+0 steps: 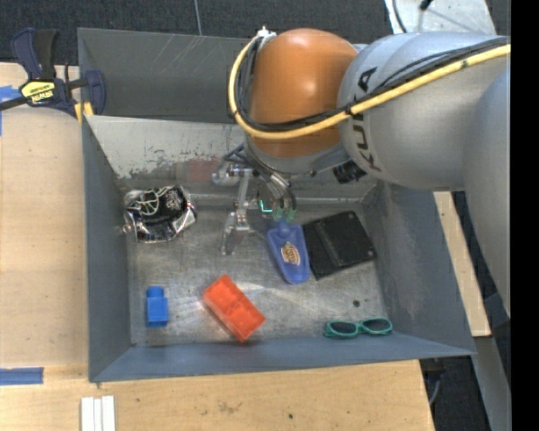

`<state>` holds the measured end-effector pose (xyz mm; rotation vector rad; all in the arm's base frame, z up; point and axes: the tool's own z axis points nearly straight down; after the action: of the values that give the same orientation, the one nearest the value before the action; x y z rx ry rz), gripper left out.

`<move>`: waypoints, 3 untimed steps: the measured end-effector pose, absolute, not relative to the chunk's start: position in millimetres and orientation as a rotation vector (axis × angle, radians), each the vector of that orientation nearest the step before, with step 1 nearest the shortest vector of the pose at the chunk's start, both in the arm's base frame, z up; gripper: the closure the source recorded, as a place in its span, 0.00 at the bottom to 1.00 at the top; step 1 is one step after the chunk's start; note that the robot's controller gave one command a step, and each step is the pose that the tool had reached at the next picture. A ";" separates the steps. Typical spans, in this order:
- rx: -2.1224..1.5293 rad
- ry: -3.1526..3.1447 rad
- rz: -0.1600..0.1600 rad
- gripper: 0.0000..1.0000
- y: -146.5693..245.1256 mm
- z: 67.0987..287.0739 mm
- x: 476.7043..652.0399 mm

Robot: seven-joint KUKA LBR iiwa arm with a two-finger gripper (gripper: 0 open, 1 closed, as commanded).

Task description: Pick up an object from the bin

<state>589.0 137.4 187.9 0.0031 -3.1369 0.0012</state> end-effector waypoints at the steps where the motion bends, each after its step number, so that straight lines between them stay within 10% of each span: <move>1: 0.001 -3.145 -0.002 0.00 137.4 192.5 590.6; 3: 0.180 -3.146 -0.001 0.00 137.7 164.0 586.2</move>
Offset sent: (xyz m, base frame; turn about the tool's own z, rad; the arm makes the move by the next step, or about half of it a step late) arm -0.0183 -0.0024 -0.0900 -0.3150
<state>586.2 137.7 164.0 0.1802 -3.1461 -0.0014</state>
